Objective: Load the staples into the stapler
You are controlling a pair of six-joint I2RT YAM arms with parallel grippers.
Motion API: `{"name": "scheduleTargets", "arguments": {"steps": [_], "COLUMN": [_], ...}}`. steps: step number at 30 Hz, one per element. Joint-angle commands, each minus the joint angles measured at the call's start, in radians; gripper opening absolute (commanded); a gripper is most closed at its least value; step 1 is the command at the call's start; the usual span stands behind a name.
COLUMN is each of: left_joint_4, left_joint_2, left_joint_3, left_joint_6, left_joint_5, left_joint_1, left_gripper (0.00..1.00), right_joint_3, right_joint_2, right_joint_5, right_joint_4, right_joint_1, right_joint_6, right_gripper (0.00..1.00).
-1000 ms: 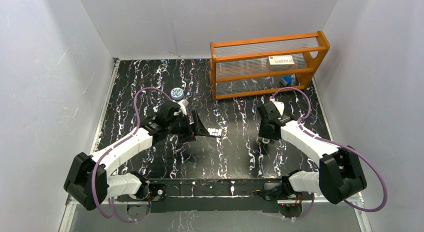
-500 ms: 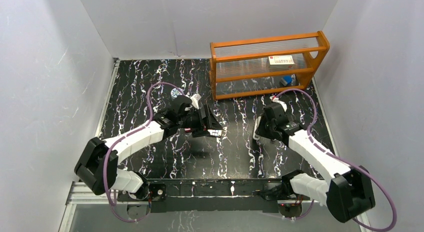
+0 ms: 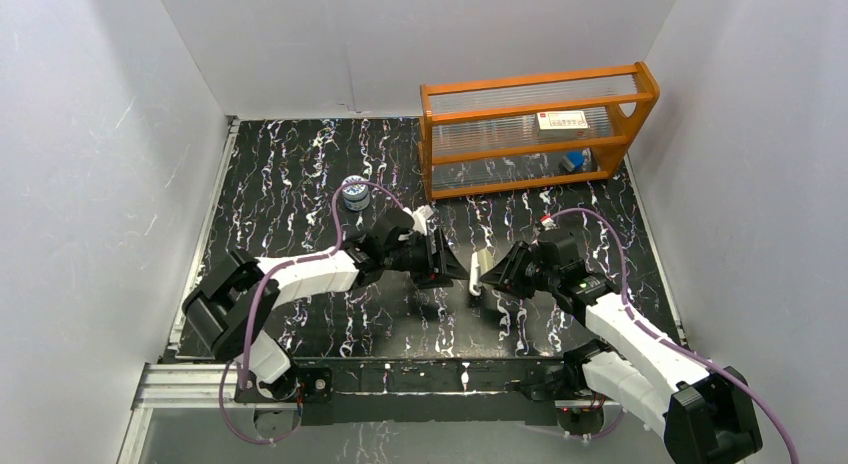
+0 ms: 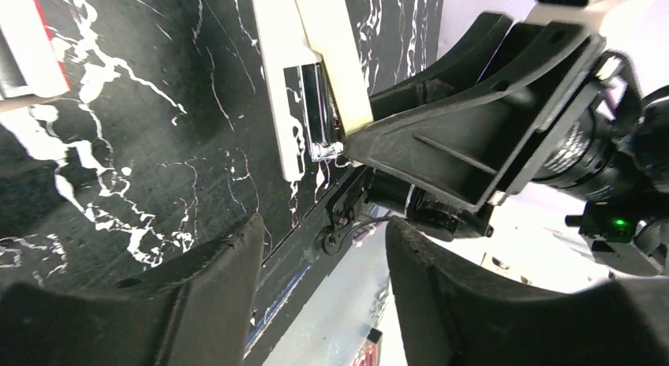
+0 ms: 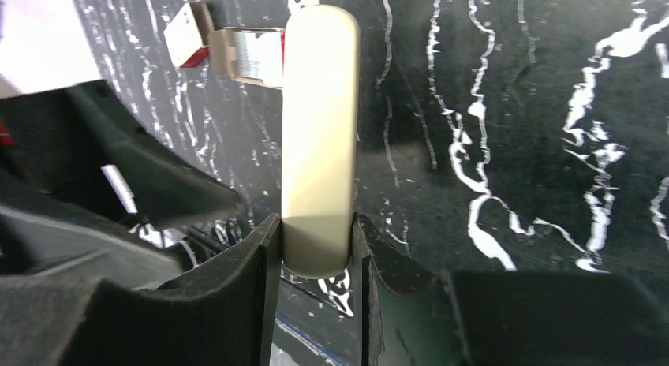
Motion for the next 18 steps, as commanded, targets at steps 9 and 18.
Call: {"name": "scheduleTargets", "arguments": {"steps": [9,18], "left_joint_4": [0.115,0.064], "left_joint_2": [0.100,0.126], "left_joint_3": [-0.007,0.035], "left_joint_6": [0.012,0.049], "left_joint_5": [0.024,-0.031], "left_joint_1": [-0.073,-0.073], "left_gripper": [0.35,0.29], "right_joint_3": [0.004,0.005], "right_joint_2": [-0.004,0.019], "right_joint_5": [-0.116,-0.132], "right_joint_4": [0.166,0.176], "right_joint_1": [-0.006,-0.005], "right_joint_6": [0.073,0.076], "right_gripper": [0.29,0.29]}}
